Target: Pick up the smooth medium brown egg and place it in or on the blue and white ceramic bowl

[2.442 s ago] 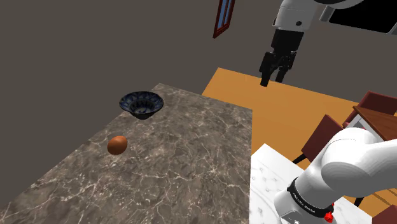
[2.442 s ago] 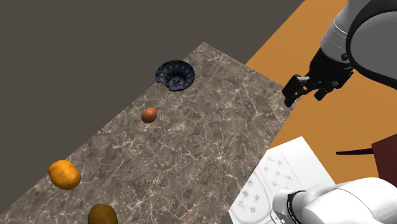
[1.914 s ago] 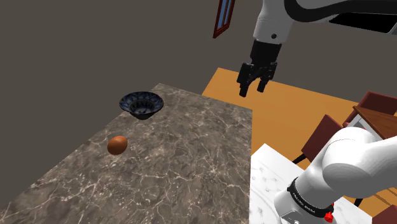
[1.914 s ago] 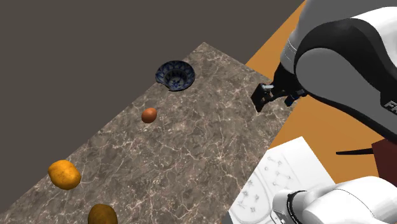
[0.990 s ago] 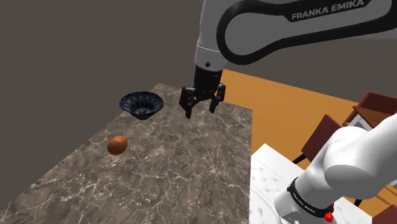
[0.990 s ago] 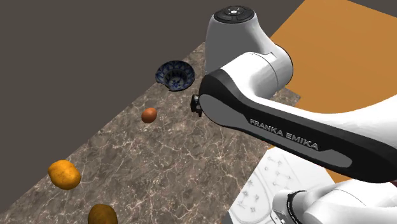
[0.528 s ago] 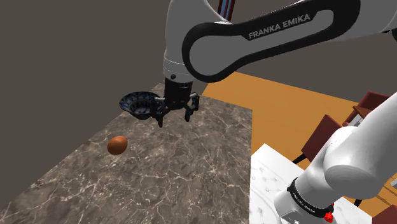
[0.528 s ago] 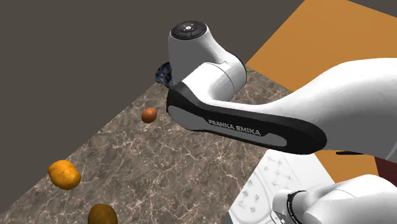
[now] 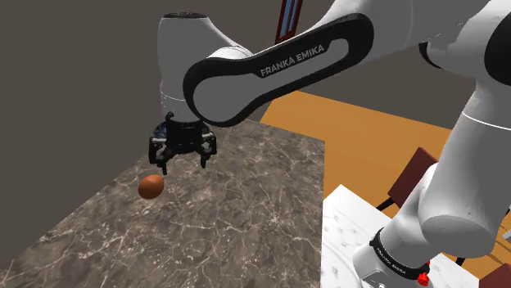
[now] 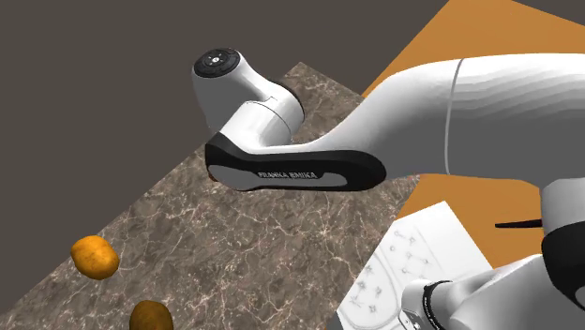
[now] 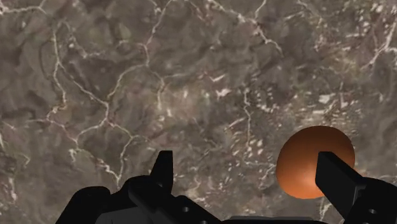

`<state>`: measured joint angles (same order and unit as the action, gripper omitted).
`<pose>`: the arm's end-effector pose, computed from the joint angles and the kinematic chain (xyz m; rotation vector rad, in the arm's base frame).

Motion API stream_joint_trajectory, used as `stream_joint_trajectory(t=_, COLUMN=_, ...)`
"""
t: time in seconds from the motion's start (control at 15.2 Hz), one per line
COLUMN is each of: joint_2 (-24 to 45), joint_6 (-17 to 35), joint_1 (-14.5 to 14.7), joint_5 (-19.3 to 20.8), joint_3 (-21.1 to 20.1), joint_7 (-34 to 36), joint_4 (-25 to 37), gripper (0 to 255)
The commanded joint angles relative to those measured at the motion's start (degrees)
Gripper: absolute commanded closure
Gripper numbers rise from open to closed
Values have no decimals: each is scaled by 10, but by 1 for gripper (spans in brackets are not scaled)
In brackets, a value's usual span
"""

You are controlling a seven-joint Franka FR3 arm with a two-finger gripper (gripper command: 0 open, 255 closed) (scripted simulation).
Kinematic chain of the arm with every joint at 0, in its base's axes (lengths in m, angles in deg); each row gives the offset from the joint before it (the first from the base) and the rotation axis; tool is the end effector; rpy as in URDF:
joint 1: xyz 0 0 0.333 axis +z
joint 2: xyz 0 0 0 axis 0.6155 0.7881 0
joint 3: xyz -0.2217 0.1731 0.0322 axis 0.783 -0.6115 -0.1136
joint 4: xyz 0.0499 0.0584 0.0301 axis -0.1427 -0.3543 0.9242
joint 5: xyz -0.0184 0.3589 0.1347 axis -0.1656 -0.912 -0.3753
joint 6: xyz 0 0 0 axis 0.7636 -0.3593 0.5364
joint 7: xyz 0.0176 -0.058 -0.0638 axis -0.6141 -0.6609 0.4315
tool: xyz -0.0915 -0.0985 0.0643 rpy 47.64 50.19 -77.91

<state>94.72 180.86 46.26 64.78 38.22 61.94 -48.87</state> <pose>0.4697 0.3576 0.3344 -3.0585 0.4343 -0.0448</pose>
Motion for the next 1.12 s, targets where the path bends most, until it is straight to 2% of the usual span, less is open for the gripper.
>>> stream_joint_trajectory(t=0.0, joint_2=51, joint_6=6, joint_1=18, joint_5=34, joint_3=4, joint_7=34, joint_4=42, gripper=0)
stream_joint_trajectory(t=0.33, joint_2=167, joint_6=-8, joint_1=77, joint_5=97, joint_3=25, joint_7=93, joint_4=169, gripper=0)
stream_joint_trajectory(t=0.79, joint_2=196, joint_6=30, joint_1=84, joint_5=112, joint_3=36, joint_7=102, joint_4=158, gripper=0)
stream_joint_trajectory(t=1.06, joint_2=198, joint_6=33, joint_1=85, joint_5=114, joint_3=37, joint_7=103, joint_4=157, gripper=0)
